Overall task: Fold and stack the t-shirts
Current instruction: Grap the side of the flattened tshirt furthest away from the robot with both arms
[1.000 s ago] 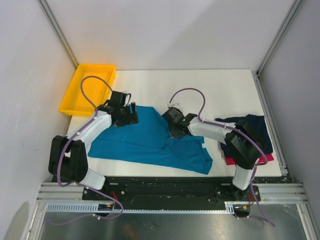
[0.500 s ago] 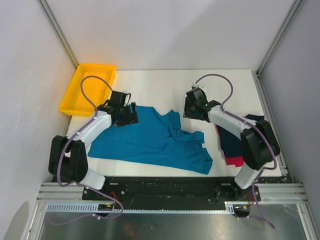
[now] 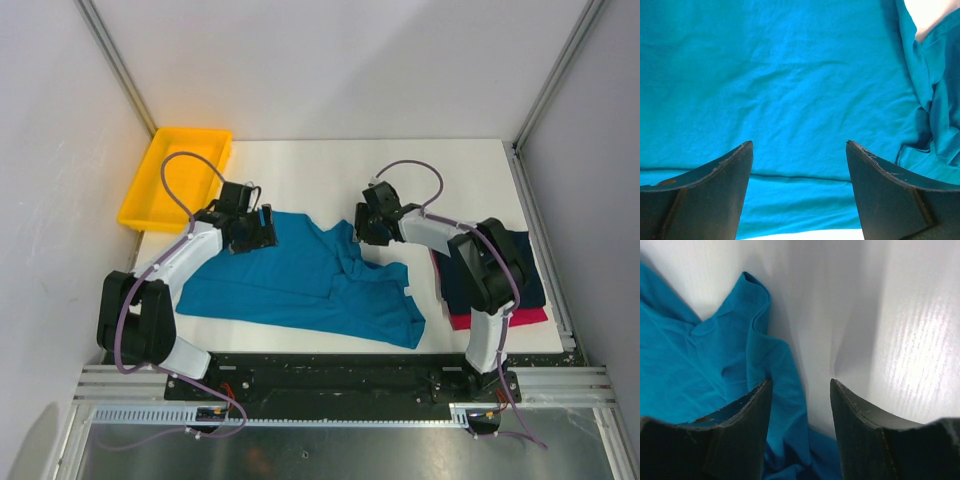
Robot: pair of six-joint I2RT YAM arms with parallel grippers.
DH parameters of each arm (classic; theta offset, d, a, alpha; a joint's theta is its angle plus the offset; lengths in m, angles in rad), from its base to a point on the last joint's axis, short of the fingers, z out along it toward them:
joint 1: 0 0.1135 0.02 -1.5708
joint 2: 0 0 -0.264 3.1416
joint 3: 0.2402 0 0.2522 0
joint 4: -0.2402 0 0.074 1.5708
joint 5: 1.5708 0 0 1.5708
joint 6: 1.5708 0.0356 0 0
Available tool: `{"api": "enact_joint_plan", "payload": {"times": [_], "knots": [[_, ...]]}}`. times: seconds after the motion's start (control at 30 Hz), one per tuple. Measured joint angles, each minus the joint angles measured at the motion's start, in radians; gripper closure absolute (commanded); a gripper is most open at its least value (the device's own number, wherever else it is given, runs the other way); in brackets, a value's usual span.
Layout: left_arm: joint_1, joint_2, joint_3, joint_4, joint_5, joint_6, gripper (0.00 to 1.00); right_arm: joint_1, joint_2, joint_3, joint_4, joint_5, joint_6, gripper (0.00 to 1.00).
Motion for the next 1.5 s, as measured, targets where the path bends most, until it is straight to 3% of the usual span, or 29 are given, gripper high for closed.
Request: {"api": "enact_joint_plan", "payload": {"times": [0.23, 0.37, 0.47, 0.7, 1.1, 1.2, 1.4, 1.5], "knots": [[0.001, 0.0, -0.011, 0.005, 0.0, 0.0, 0.2, -0.001, 0.063, 0.045, 0.015, -0.043, 0.023, 0.69], [0.001, 0.0, -0.013, 0.007, 0.0, 0.0, 0.2, -0.001, 0.082, 0.066, 0.022, -0.058, 0.035, 0.88], [0.003, 0.0, -0.013, 0.007, 0.0, 0.0, 0.2, -0.001, 0.084, 0.079, 0.014, -0.053, 0.043, 0.97], [0.005, 0.0, -0.013, 0.007, 0.002, 0.0, 0.2, -0.002, 0.084, 0.175, -0.065, 0.053, 0.027, 1.0], [0.005, 0.003, -0.016, 0.008, 0.009, 0.0, 0.2, -0.008, 0.238, 0.539, -0.201, 0.335, -0.145, 1.0], [0.005, 0.006, -0.016, 0.008, 0.012, 0.0, 0.2, -0.008, 0.301, 0.607, -0.218, 0.397, -0.202, 0.96], [0.005, 0.013, -0.016, 0.008, 0.028, 0.0, 0.2, -0.011, 0.393, 0.692, -0.256, 0.494, -0.318, 0.47], [0.005, 0.019, -0.016, 0.008, 0.031, 0.0, 0.2, -0.022, 0.399, 0.716, -0.283, 0.5, -0.345, 0.37]]}}
